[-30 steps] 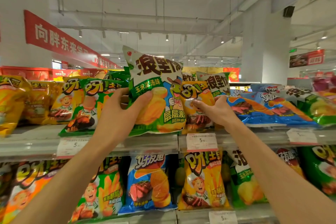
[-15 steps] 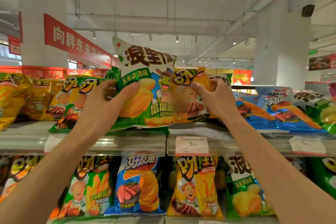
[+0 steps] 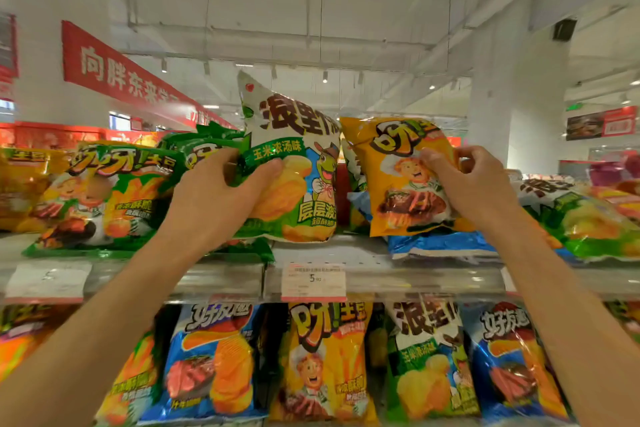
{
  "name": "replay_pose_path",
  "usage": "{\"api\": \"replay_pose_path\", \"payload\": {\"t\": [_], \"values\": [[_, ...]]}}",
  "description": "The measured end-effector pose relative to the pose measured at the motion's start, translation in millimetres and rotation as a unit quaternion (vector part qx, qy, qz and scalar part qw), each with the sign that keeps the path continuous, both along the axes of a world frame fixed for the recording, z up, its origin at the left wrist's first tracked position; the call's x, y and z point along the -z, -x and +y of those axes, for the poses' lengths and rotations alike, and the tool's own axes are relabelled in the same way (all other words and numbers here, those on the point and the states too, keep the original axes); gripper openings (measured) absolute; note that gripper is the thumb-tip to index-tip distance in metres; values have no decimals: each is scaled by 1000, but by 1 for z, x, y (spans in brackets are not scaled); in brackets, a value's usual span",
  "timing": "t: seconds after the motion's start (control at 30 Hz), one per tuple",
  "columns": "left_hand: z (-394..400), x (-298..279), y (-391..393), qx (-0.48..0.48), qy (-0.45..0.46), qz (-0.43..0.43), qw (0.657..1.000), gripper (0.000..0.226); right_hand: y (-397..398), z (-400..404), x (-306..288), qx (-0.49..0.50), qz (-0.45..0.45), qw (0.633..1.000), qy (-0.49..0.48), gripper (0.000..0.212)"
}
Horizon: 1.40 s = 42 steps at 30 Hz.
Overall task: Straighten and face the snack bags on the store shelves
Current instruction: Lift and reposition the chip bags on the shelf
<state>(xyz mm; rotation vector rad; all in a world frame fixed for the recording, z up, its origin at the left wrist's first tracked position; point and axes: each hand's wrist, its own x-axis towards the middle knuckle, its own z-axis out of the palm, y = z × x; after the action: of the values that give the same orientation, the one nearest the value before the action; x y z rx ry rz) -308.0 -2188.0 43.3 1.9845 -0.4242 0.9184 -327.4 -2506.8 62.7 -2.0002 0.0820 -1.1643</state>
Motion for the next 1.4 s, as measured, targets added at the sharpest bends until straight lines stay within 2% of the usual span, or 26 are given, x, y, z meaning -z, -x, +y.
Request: {"api": "replay_pose_path", "payload": {"t": [0.07, 0.27, 0.43, 0.53, 0.63, 0.7, 0.8, 0.93, 0.97, 1.07, 1.13, 1.2, 1.4], "values": [[-21, -4, -3, -41, -51, -15, 998, 51, 6, -14, 6, 8, 0, 1000, -8, 66], [-66, -8, -25, -122, -162, 11, 979, 64, 18, -30, 14, 20, -15, 1000, -3, 63], [-88, 6, -51, -104, -230, 79, 964, 82, 20, -33, 16, 10, -10, 1000, 3, 59], [-91, 11, -61, -73, -254, 138, 955, 72, 19, -33, 17, -6, -11, 1000, -3, 63], [-94, 11, -56, -27, -219, 203, 954, 64, 18, -32, 19, -15, -7, 1000, 3, 62], [-94, 16, -53, -17, -187, 187, 964, 64, 18, -32, 20, -25, -11, 1000, -4, 59], [-91, 25, -47, -18, -128, 92, 987, 62, 20, -33, 22, -41, -18, 999, -19, 53], [-88, 24, -28, -11, -60, -58, 996, 41, 22, -27, 22, -66, -40, 996, -39, 49], [-89, 22, -22, 14, -43, -55, 997, 35, 22, -24, 22, -76, -46, 995, -43, 50], [-94, 16, -2, 144, 39, 25, 989, 21, 25, -6, 21, -106, -56, 992, -44, 52], [-97, 14, 8, 197, 84, 58, 975, 23, 23, 9, 22, -127, -60, 989, -40, 52], [-95, 14, 15, 215, 105, 75, 968, 30, 19, 27, 23, -152, -61, 986, -41, 52], [-50, 5, 28, 168, 131, 56, 975, 38, 15, 77, 20, -213, -50, 974, -55, 54]]}}
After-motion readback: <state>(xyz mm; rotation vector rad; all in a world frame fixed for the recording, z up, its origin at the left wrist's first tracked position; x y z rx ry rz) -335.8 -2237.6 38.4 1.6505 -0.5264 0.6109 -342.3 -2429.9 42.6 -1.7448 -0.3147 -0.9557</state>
